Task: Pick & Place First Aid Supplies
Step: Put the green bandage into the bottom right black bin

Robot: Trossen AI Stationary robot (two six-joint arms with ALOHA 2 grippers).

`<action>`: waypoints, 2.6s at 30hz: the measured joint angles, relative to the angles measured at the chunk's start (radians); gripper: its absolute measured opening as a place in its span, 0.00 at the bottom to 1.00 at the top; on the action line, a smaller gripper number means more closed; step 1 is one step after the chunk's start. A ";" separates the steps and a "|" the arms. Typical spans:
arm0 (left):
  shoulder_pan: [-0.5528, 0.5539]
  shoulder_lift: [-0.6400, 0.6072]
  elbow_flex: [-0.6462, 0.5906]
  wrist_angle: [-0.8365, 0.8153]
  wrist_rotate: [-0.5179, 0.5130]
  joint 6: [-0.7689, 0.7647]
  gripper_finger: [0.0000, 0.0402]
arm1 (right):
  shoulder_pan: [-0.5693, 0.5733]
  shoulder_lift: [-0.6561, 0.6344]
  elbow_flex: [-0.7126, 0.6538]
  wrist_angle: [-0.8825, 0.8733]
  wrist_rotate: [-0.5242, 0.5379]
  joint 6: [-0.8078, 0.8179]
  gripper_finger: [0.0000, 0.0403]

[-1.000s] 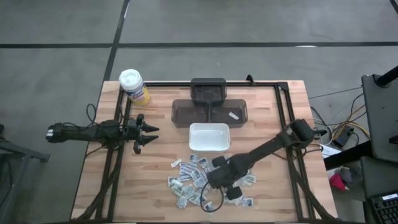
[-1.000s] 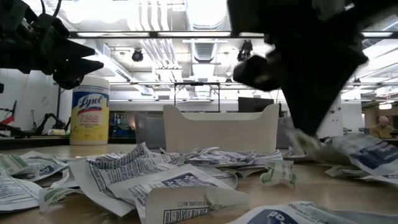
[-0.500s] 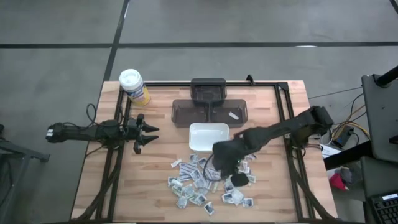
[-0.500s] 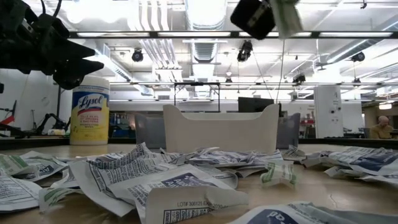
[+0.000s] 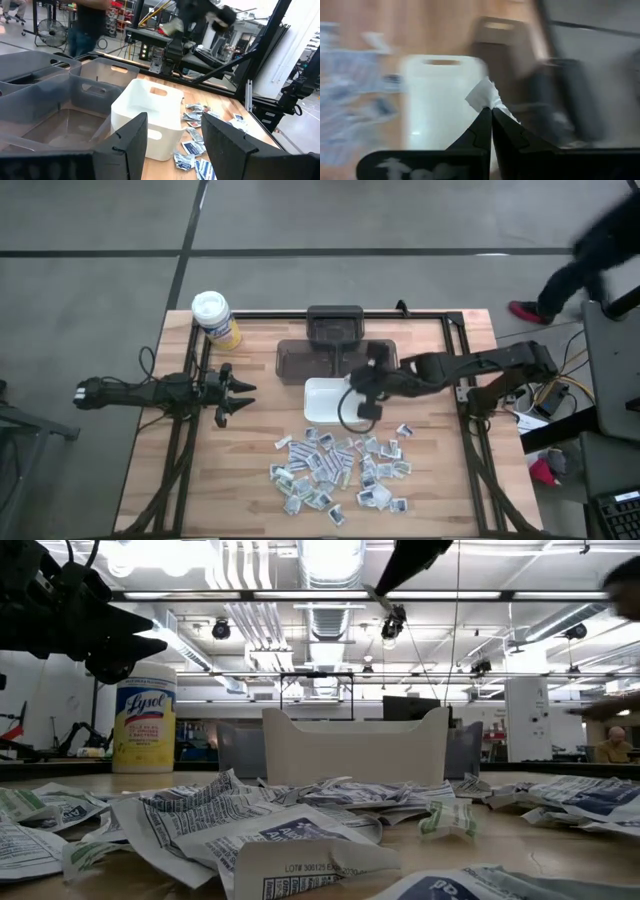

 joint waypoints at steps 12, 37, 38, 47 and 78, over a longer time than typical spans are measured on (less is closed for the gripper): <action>0.000 0.000 0.000 0.001 0.000 -0.001 0.46 | -0.294 0.075 -0.004 -0.075 0.034 0.039 0.02; 0.000 0.001 0.000 0.001 0.000 0.000 0.46 | -0.506 0.246 -0.073 -0.101 -0.331 0.114 0.02; 0.000 0.002 0.000 0.001 0.000 0.000 0.46 | -0.506 0.255 -0.078 -0.101 -0.332 0.114 0.02; 0.000 0.002 0.000 0.001 0.000 0.000 0.46 | -0.508 0.332 -0.106 -0.100 -0.351 0.092 0.02; 0.000 0.002 0.000 0.001 0.000 -0.004 0.46 | -0.519 0.326 -0.060 -0.174 -0.350 0.038 0.25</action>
